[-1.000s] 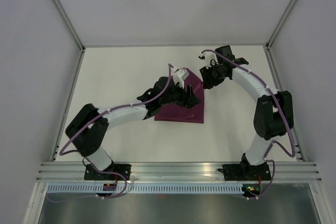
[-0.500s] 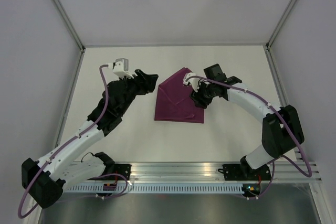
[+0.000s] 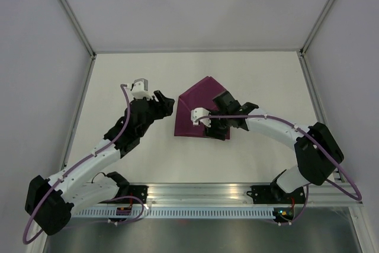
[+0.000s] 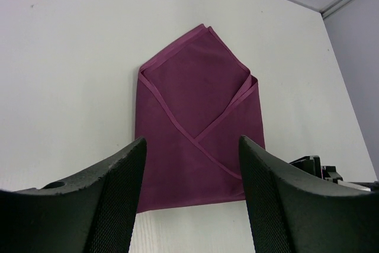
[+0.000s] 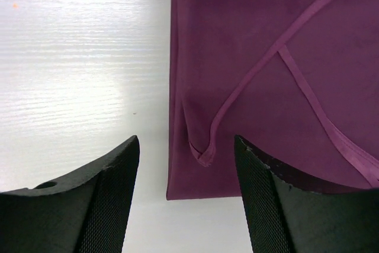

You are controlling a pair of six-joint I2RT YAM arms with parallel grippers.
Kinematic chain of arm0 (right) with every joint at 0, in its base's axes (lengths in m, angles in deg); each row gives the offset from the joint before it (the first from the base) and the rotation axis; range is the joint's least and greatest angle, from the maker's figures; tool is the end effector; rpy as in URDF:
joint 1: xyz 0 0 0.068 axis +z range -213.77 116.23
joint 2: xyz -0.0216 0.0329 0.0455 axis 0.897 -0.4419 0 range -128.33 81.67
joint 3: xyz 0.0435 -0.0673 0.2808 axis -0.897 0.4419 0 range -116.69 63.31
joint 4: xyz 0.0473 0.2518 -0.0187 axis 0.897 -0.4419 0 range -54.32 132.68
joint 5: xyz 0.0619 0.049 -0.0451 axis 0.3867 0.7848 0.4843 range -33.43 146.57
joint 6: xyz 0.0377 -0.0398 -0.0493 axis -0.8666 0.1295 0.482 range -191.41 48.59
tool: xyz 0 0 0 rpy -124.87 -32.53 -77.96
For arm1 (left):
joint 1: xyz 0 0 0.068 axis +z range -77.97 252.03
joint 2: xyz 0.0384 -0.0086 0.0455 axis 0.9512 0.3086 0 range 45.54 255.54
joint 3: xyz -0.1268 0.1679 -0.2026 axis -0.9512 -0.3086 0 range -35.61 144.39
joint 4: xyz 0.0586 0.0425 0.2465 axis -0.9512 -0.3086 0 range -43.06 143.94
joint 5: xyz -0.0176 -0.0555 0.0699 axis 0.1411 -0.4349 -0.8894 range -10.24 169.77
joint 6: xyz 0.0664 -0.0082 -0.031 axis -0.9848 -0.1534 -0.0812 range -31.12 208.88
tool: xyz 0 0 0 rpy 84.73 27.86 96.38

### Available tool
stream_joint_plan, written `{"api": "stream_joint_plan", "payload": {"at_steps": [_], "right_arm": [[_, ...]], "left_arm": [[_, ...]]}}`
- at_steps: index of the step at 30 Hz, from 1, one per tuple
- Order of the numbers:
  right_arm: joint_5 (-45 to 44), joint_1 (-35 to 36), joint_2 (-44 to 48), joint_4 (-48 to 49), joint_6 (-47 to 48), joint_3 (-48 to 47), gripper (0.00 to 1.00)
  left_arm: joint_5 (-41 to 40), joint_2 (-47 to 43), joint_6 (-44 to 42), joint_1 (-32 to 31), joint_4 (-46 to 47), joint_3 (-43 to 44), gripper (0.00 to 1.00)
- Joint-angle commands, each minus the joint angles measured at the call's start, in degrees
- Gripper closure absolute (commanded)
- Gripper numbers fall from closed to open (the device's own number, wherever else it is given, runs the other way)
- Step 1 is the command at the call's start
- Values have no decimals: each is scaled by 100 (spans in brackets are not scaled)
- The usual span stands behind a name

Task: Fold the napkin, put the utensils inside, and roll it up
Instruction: Roll the napkin at the center of the board.

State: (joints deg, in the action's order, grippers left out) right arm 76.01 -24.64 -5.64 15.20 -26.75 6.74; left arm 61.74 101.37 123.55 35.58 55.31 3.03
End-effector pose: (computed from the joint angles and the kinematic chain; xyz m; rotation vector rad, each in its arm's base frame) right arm 0.2300 0.2137 0.2136 -1.7920 1.8114 0.4005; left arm 0.2007 -0.1245 0.2986 -0.1942 1.8624 -0.5775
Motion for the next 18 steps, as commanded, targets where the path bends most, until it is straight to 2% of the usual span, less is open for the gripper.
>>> {"api": "stream_joint_plan", "payload": {"at_steps": [1, 9, 18], "right_arm": [[200, 147, -23, 375, 420, 138, 29], [368, 358, -409, 1104, 446, 235, 29], [341, 367, -1025, 1403, 315, 85, 33]], "left_arm": [[-193, -169, 285, -12, 83, -75, 32], [-263, -388, 189, -12, -66, -128, 32], [-290, -459, 48, -12, -84, -189, 32]]}}
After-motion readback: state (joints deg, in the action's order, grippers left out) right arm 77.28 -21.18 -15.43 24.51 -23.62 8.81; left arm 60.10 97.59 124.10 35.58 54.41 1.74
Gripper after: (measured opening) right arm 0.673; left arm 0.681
